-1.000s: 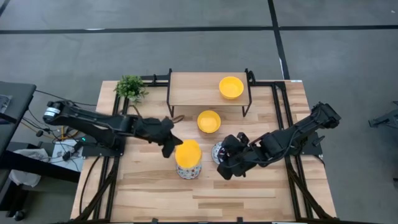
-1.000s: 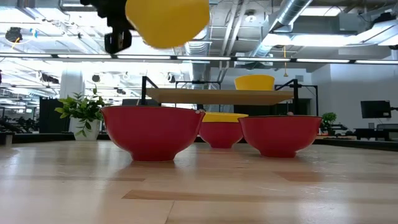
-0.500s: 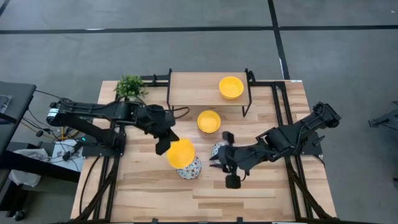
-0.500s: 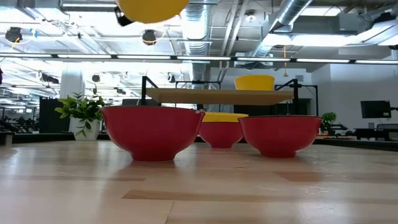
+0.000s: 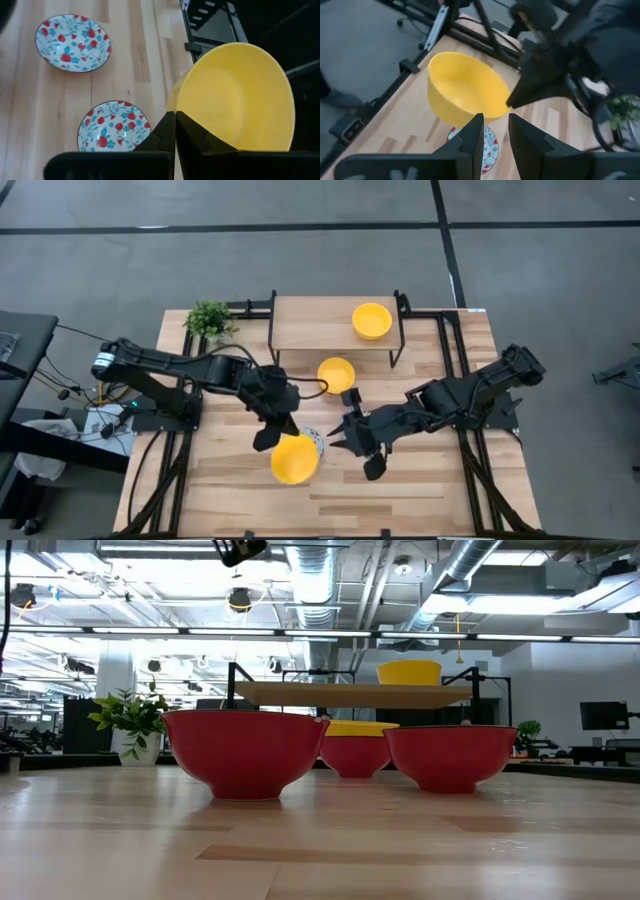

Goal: Pick & Place Mini bowls
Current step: Stack the bottom yellow bowl on the yellow bowl on the shelf

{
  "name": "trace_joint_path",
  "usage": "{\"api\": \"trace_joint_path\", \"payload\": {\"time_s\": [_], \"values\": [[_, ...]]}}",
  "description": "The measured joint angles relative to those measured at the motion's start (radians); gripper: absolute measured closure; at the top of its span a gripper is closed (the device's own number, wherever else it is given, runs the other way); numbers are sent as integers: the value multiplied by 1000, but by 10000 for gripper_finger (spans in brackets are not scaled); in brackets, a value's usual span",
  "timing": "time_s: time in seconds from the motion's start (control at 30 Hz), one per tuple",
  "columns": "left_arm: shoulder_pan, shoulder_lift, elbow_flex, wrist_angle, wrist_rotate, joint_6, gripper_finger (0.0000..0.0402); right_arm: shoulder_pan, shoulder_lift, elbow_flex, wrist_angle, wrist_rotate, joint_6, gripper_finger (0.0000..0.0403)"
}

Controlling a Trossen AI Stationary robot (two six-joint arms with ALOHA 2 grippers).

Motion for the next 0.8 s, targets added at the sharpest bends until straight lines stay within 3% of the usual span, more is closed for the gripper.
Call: {"api": "trace_joint_path", "payload": {"time_s": [0.13, 0.33, 0.63, 0.8], "values": [[-20, 4, 0, 17, 3, 32, 398, -9, 31, 0, -16, -67, -86, 321], [-14, 4, 0, 26, -3, 25, 398, -7, 76, -2, -8, -82, -238, 321], [-15, 43, 0, 27, -2, 15, 398, -11, 93, 0, 28, -96, -379, 321], [-12, 89, 0, 26, 51, 17, 398, -10, 100, -1, 26, -136, -405, 321]]}}
